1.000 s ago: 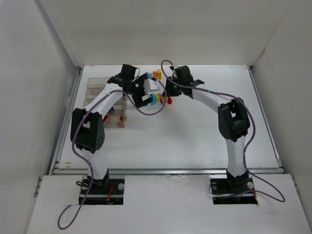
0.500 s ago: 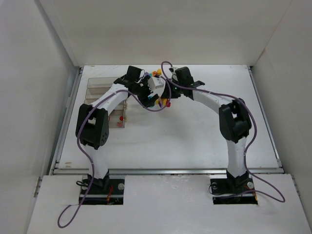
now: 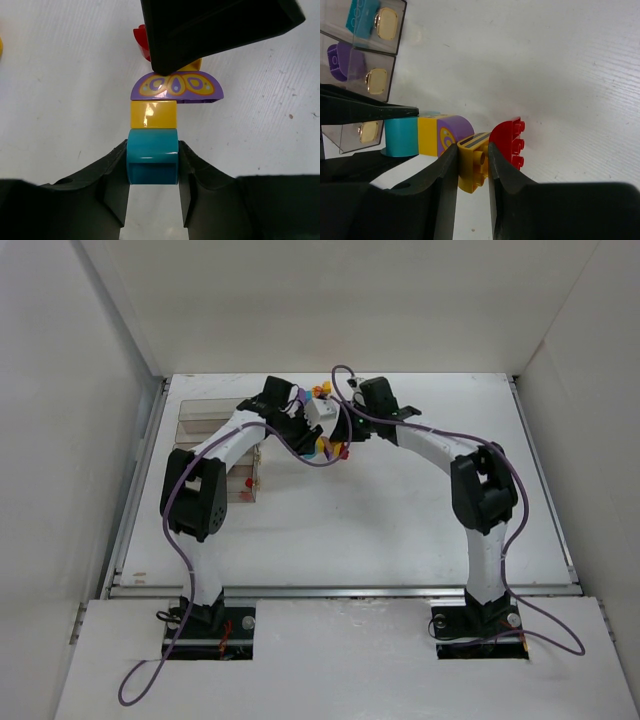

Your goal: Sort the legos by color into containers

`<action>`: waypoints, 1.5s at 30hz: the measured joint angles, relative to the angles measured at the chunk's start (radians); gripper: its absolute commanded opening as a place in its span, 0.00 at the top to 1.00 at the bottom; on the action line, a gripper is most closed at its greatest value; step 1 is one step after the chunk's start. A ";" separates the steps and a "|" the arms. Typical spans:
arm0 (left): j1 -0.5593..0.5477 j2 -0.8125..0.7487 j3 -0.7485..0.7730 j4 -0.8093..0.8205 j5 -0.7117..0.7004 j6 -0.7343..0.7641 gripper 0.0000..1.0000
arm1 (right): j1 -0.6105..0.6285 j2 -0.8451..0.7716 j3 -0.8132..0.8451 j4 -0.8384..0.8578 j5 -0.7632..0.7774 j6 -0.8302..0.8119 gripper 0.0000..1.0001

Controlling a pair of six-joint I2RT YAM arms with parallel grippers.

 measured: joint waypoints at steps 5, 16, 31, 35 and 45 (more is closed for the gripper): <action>0.001 0.000 0.000 -0.040 0.002 0.016 1.00 | -0.001 -0.003 -0.027 0.004 0.007 0.025 1.00; 0.028 0.002 0.011 -0.126 0.006 0.101 1.00 | -0.002 -0.037 -0.052 -0.016 0.167 0.051 1.00; 0.054 -0.003 0.011 -0.229 -0.002 0.147 1.00 | -0.046 -0.035 -0.061 -0.056 0.250 0.038 0.87; 0.055 -0.032 0.011 -0.233 0.011 0.147 1.00 | -0.046 -0.026 -0.051 -0.082 0.239 0.032 0.54; 0.054 -0.146 0.011 -0.233 0.057 0.146 1.00 | -0.046 -0.017 -0.043 -0.099 0.192 0.020 0.14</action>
